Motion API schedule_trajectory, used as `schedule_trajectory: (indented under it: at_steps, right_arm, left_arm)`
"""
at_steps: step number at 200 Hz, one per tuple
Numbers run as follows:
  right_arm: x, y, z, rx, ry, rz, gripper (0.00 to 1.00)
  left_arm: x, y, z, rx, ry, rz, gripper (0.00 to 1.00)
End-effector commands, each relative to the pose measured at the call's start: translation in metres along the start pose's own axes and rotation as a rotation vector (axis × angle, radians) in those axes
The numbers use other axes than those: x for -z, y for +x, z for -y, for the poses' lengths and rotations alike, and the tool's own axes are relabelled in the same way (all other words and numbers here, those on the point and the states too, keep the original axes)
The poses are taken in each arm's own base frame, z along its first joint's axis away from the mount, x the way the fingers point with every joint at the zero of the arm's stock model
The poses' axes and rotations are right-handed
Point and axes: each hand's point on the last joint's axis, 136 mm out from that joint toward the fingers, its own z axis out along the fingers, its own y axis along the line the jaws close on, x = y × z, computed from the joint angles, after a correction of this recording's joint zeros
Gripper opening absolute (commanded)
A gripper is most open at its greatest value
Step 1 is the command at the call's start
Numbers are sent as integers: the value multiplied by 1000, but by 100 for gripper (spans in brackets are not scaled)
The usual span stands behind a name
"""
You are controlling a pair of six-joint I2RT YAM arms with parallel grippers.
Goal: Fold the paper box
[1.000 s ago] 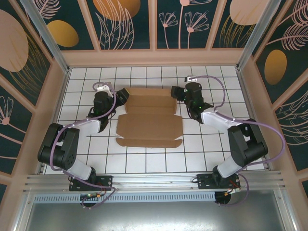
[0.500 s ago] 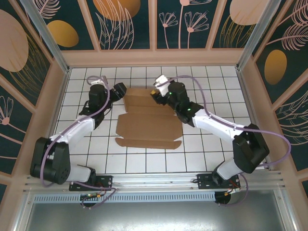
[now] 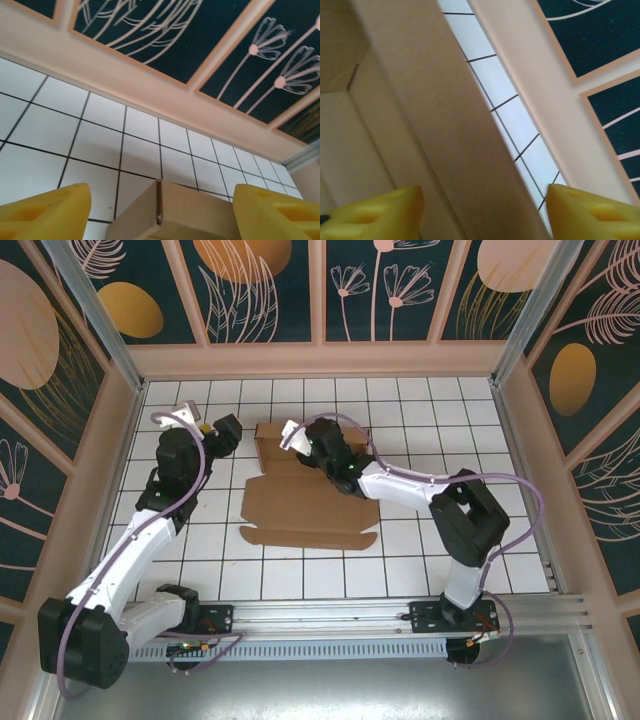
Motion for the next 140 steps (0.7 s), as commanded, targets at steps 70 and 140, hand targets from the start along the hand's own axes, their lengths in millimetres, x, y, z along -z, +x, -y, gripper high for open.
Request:
schedule_trajectory:
  at_steps: [70, 140]
  right_arm:
    - [-72, 57, 63, -508, -206, -111, 44]
    - [-79, 144, 78, -848, -152, -271, 32]
  left_arm:
    - [32, -49, 51, -19, 170, 83, 73]
    - [36, -48, 49, -9, 173, 91, 73]
